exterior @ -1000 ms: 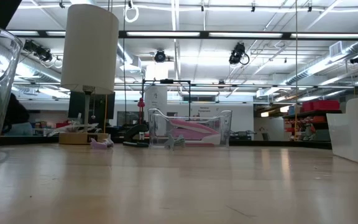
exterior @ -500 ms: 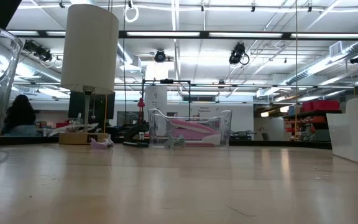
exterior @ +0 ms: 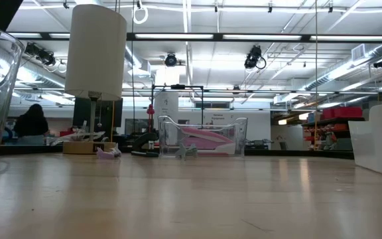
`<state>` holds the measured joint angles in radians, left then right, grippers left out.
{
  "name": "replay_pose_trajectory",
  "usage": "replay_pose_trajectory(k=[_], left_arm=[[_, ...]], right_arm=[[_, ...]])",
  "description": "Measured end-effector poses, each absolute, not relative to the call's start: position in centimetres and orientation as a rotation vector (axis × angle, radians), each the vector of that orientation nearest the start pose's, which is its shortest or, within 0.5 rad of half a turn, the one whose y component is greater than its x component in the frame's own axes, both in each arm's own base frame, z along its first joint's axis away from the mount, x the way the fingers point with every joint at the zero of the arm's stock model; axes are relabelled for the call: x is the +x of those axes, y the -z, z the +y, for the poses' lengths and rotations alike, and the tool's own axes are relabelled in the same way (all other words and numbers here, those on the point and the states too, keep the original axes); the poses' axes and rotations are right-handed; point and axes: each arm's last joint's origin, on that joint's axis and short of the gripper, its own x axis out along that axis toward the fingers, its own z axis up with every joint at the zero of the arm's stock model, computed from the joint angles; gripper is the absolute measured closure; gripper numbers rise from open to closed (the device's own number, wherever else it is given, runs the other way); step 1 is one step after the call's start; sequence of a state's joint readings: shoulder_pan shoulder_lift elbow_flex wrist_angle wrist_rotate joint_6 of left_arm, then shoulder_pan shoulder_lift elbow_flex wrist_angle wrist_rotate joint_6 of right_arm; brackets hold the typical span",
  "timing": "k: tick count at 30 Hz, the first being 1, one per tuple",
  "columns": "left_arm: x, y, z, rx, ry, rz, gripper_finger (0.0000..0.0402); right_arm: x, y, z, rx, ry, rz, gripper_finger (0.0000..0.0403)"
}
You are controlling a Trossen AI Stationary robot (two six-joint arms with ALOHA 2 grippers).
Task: Pick and place Stapler, Stapler remover, tape
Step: Put the light blue staple remover into the white bin
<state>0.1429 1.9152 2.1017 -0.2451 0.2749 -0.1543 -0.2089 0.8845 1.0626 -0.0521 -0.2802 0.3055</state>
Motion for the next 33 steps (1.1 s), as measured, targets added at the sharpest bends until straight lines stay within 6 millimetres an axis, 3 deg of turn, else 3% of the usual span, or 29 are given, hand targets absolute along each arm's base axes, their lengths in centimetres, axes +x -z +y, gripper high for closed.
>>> replay_pose_trajectory(k=[7, 23, 33], left_arm=[[43.09, -45.10, 5.37, -0.166, 0.129, 0.066, 0.0298], [43.05, -45.18, 5.25, -0.209, 0.151, 0.068, 0.0154], [42.96, -44.88, 5.34, -0.168, 0.160, 0.101, 0.0140]], right_arm=[[17.58, -42.22, -2.91, 0.266, -0.089, -0.110, 0.0285], [17.58, -42.19, -2.94, 0.250, -0.078, -0.110, 0.0285], [17.54, -42.14, -2.92, 0.251, -0.080, -0.103, 0.0285]])
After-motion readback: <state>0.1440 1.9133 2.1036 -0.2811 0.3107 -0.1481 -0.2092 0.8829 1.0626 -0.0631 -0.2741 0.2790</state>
